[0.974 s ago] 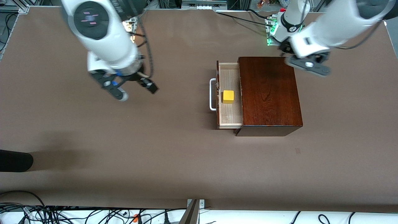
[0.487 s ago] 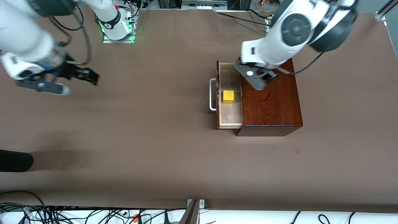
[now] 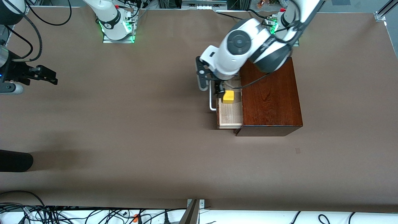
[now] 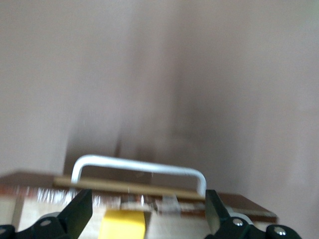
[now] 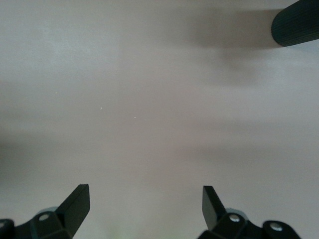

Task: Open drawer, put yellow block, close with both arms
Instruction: 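Push the drawer front with the left gripper toward the box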

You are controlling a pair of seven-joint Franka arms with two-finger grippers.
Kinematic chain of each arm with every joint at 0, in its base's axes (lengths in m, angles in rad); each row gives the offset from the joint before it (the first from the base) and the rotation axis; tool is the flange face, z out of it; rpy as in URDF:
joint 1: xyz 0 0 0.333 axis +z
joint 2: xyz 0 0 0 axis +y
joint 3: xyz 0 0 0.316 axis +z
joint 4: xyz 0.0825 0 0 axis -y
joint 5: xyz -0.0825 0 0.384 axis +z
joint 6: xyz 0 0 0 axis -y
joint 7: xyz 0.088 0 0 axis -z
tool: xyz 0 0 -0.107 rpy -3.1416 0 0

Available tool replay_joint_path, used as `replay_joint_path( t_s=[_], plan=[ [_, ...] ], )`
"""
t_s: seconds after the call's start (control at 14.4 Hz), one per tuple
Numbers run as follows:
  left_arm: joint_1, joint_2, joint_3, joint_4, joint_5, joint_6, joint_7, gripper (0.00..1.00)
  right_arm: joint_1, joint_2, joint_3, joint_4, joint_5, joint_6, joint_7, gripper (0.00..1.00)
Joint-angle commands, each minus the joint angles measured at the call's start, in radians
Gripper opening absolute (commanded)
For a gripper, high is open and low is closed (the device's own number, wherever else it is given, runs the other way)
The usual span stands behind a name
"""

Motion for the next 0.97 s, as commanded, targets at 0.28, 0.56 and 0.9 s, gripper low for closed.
replay_joint_path(
  t_s=[0.28, 0.56, 0.9],
  plan=[
    [-0.078, 0.134, 0.003, 0.027, 0.140, 0.149, 0.167, 1.00, -0.001, -0.022, -0.006, -0.017, 0.008, 0.005, -0.005, 1.00],
    [-0.090, 0.163, 0.003, 0.016, 0.196, 0.158, 0.162, 1.00, -0.002, -0.005, -0.006, 0.001, 0.018, 0.002, -0.006, 1.00],
    [-0.081, 0.161, 0.006, -0.030, 0.223, 0.144, 0.156, 1.00, -0.002, -0.005, -0.007, 0.007, 0.017, 0.002, -0.008, 1.00]
  ],
)
